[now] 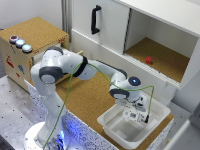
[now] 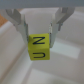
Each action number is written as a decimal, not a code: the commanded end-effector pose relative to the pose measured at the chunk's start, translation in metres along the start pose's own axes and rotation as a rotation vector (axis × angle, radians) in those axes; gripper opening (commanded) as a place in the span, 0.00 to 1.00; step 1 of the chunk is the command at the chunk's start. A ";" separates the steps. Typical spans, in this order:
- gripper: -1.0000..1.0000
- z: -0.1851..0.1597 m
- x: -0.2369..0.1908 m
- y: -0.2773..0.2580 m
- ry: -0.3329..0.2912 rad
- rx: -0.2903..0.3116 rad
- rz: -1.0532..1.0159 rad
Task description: Put the yellow block inside the right cabinet
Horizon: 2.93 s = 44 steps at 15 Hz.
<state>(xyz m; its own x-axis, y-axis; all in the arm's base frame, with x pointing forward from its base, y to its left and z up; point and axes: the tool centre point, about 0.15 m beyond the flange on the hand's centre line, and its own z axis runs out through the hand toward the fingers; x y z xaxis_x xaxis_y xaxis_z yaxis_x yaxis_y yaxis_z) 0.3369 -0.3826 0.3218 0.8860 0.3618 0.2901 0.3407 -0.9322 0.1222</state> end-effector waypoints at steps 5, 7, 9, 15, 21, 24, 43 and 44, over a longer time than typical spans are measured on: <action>0.00 -0.071 0.118 0.050 0.176 -0.165 0.180; 0.00 -0.076 0.146 0.069 0.189 -0.159 0.221; 0.00 -0.087 0.173 0.080 0.213 -0.167 0.225; 0.00 -0.127 0.242 0.085 0.237 -0.200 0.302; 0.00 -0.129 0.293 0.071 0.226 -0.142 0.409; 0.00 -0.111 0.309 0.070 0.217 -0.125 0.427; 0.00 -0.049 0.377 0.117 0.292 -0.065 0.345; 0.00 -0.045 0.377 0.116 0.283 -0.059 0.344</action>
<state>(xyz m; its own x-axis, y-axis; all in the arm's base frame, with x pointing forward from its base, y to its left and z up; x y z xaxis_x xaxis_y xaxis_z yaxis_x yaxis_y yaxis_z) 0.6468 -0.3409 0.4937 0.7877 0.0048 0.6160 -0.0696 -0.9929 0.0968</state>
